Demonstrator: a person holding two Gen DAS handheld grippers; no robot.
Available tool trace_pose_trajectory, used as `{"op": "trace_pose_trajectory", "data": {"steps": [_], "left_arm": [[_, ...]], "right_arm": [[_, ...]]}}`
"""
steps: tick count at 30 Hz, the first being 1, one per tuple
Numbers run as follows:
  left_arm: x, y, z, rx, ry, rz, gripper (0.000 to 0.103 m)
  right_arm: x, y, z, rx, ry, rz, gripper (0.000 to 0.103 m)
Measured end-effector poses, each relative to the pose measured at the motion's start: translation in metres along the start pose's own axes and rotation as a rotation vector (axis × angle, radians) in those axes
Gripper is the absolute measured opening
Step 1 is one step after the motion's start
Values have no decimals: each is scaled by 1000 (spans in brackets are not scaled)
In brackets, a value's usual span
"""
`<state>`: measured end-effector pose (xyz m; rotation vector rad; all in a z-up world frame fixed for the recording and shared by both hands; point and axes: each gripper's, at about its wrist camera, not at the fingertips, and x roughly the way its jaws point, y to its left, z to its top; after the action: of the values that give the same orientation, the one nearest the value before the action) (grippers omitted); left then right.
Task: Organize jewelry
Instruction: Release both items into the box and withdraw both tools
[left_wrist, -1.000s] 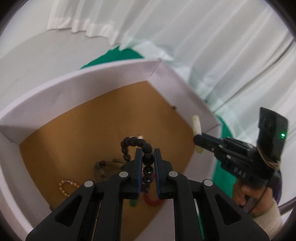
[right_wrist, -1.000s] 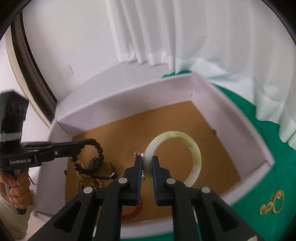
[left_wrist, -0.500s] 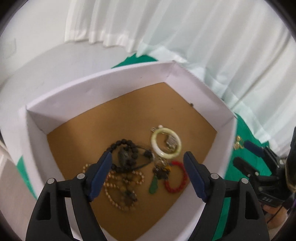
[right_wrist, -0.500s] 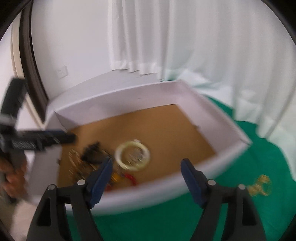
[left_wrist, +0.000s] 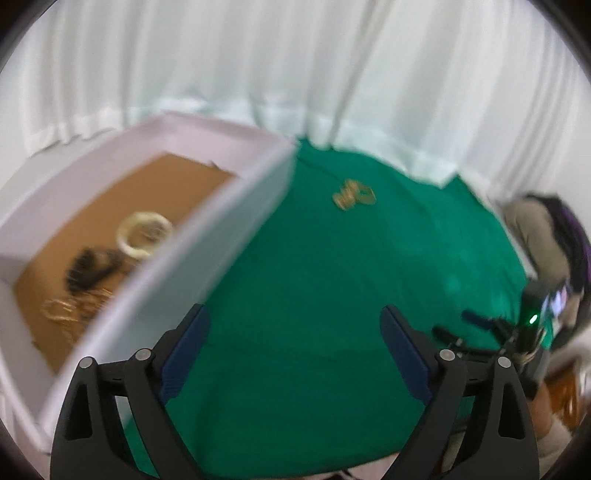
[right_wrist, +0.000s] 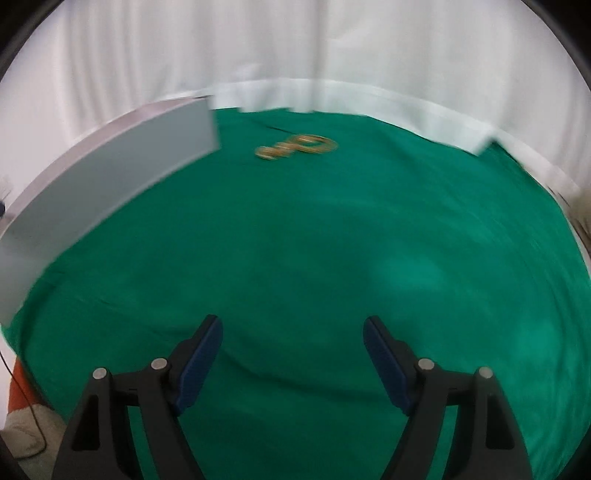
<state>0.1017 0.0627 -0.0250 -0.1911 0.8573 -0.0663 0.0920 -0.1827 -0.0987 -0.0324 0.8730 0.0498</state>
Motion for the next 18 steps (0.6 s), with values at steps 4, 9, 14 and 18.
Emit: {"op": "trace_pose_trajectory", "data": {"steps": [4, 9, 14, 18], "left_arm": [[26, -23, -14, 42, 74, -12, 94], [33, -31, -24, 69, 111, 2, 94], [39, -30, -30, 61, 128, 25, 94], [47, -30, -31, 54, 148, 33, 94]], "right_arm": [[-6, -26, -13, 31, -14, -64, 80], [-8, -33, -15, 45, -44, -90, 80], [-8, -24, -18, 23, -52, -81, 80], [-10, -21, -22, 19, -52, -78, 80]]}}
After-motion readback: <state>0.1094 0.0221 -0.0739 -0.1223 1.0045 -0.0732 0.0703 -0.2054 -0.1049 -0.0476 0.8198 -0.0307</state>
